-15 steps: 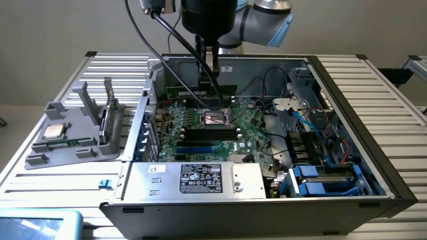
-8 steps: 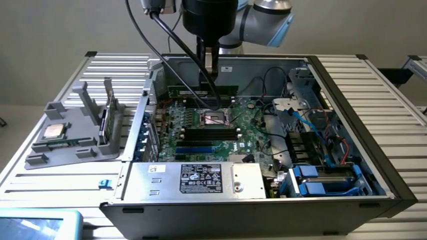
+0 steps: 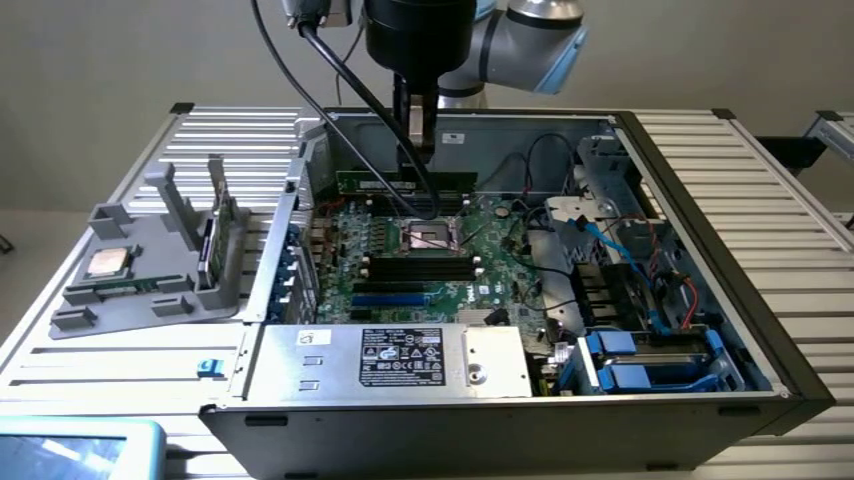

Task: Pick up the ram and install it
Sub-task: 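Insert the ram into the slot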

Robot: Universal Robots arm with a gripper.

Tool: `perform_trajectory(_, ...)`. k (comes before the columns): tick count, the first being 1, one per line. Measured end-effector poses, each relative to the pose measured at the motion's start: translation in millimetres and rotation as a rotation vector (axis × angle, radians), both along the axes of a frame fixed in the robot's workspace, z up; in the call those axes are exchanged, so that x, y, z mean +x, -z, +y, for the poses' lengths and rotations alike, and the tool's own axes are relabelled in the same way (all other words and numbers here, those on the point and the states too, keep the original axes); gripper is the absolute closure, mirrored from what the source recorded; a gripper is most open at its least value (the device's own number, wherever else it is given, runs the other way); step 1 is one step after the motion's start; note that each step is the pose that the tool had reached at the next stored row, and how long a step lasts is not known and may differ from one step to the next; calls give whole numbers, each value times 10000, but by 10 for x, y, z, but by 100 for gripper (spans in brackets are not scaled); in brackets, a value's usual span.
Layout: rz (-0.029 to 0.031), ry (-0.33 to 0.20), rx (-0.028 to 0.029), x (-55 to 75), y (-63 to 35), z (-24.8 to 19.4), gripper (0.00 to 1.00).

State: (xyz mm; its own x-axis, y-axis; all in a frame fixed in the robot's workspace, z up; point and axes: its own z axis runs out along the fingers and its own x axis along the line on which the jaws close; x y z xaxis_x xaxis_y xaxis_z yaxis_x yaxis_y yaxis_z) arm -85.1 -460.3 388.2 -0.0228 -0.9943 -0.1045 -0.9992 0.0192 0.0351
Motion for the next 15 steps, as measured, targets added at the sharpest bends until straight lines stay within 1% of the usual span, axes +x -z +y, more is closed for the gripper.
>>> perform_trajectory(8,1,1,-4,0,-1,1,89)
perform_trajectory(11,0,20,-2,14,19,45,89)
perform_trajectory(15,3,59,-2,60,89,91,89)
